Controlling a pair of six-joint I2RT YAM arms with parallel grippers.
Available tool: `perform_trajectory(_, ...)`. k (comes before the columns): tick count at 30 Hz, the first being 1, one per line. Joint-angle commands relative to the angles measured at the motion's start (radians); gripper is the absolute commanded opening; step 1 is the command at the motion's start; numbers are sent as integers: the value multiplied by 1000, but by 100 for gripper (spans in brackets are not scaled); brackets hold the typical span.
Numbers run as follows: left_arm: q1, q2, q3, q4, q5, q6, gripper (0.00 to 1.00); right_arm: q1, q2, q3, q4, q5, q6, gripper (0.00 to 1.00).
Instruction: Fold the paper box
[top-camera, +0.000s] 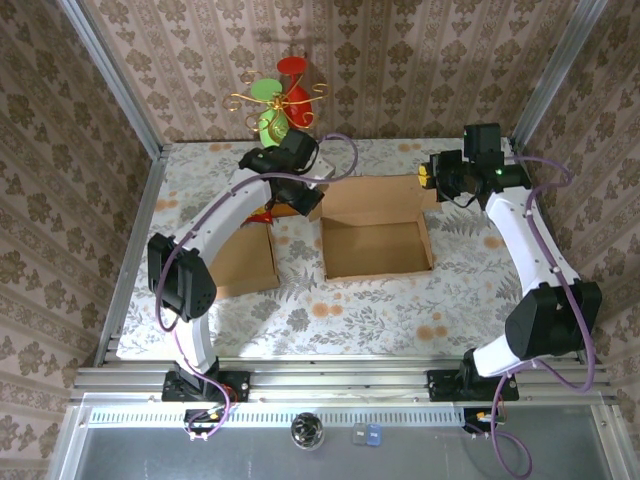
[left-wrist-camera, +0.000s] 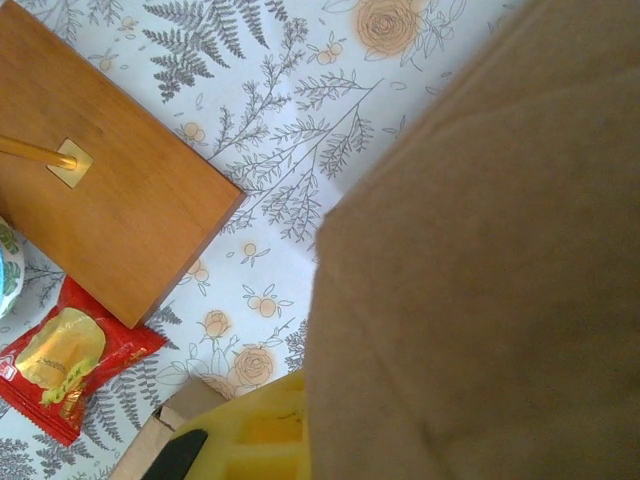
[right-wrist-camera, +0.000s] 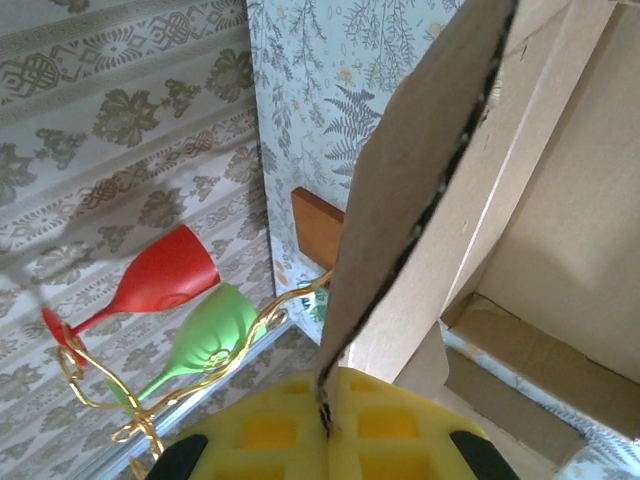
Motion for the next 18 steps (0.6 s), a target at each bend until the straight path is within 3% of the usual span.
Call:
perform_trajectory(1, -18, -55, -28, 7, -14, 36, 0, -7, 43, 87, -34, -82, -262, 33)
perform_trajectory(5, -18, -88, -68, 18, -48, 69, 0, -29, 67, 208, -148, -123, -613, 49)
perform_trajectory(8, -18, -115, -100, 33, -67, 92, 0, -45, 56, 285, -270, -90, -854, 53)
perform_trajectory(14, -9, -176, -183, 78, -111, 176, 0, -54, -47, 254, -339, 117, -1252, 47)
perform_trajectory(18, 26, -216, -224, 95, -93, 235, 0, -57, -75, 157, -313, 116, -1414, 43)
